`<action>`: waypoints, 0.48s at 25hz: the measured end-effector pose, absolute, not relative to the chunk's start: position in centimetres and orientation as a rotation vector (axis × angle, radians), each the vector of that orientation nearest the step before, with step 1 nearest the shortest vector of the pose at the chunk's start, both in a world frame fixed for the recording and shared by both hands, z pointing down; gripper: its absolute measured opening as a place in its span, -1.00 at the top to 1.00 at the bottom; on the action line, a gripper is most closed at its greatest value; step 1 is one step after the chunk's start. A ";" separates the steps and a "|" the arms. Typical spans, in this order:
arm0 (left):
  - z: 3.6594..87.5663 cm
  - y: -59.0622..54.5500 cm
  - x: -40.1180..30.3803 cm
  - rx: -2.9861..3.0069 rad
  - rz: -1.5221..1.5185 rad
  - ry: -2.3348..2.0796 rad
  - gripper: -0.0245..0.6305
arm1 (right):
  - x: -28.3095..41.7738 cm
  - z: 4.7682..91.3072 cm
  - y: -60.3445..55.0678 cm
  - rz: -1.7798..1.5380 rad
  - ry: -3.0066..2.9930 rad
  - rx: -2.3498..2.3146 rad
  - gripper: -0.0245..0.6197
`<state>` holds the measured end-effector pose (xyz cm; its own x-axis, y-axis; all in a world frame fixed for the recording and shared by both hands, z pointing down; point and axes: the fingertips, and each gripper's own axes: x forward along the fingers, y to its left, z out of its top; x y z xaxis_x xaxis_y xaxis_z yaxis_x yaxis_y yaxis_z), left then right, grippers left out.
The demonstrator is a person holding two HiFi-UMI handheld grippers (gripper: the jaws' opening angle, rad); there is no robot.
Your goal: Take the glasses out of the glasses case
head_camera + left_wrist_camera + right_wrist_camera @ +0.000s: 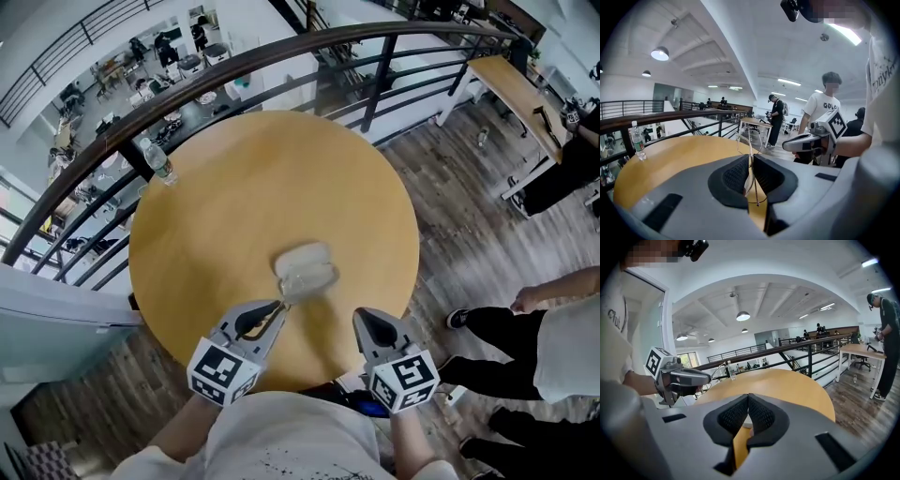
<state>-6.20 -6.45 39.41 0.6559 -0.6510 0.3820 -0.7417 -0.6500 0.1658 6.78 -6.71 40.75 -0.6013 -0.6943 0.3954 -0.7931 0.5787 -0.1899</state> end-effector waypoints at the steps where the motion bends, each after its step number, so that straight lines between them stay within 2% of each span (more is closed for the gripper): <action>1: 39.0 -6.1 -6.2 2.566 0.398 -1.113 0.78 | 6.7 40.5 -6.6 0.501 -2.539 1.223 0.85; 12: 36.6 -4.8 -6.7 2.553 0.276 -1.230 0.78 | 5.8 37.5 -6.2 0.400 -2.578 1.213 0.85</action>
